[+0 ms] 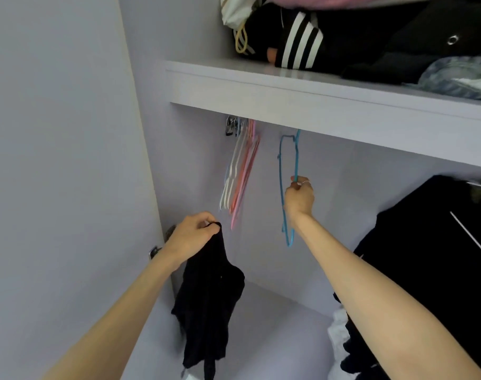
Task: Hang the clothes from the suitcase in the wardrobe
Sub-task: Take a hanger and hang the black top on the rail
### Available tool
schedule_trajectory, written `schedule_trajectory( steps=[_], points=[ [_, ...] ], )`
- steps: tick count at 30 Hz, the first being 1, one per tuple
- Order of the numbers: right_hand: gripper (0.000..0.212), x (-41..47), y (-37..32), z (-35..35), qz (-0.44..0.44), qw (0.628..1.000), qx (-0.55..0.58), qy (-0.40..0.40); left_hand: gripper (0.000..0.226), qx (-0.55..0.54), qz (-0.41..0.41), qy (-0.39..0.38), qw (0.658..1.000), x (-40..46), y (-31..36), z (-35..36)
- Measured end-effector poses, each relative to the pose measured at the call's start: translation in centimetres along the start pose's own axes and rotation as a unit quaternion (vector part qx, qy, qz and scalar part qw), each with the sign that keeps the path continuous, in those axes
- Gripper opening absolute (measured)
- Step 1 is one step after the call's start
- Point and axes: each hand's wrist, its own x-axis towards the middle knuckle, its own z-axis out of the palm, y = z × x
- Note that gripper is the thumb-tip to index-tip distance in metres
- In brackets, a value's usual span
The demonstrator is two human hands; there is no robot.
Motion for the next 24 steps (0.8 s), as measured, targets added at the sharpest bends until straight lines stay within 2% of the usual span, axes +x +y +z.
schedule_trajectory(
  steps=[3, 5, 7, 11, 14, 17, 21, 24],
  points=[
    [0.013, 0.2, 1.0, -1.1, 0.029, 0.999, 0.013, 0.011, 0.015, 0.043, 0.018, 0.016, 0.999, 0.0, -0.1, 0.3],
    [0.02, 0.2, 1.5, -2.2, 0.028, 0.999, 0.022, 0.028, 0.021, 0.069, 0.042, 0.039, 0.996, -0.1, -0.2, 0.6],
    [0.027, 0.1, 1.5, -3.4, 0.016, 0.999, 0.025, 0.045, 0.021, 0.063, 0.034, 0.022, 0.997, -0.2, -0.5, 0.8],
    [0.02, 0.1, 1.7, -5.5, -0.021, 0.995, 0.023, 0.095, 0.016, -0.014, -0.006, -0.037, 0.999, -0.7, -1.0, 1.9],
    [0.012, -0.3, 2.4, -6.4, -0.02, 0.997, 0.018, 0.074, 0.015, -0.071, -0.016, -0.042, 0.996, -0.8, -0.7, 2.9],
    [0.022, -1.3, 4.0, -7.1, 0.014, 0.999, 0.029, 0.04, 0.011, -0.14, -0.047, -0.054, 0.988, -0.9, -0.1, 3.5],
    [0.014, -3.5, 7.6, -9.0, 0.078, 0.996, 0.033, 0.028, 0.014, -0.218, -0.072, -0.06, 0.971, -0.9, 0.7, 4.3],
    [0.039, -5.4, 9.3, -11.3, 0.072, 0.993, 0.043, 0.087, 0.011, -0.218, -0.075, -0.081, 0.97, -1.3, 1.4, 5.4]
  ],
)
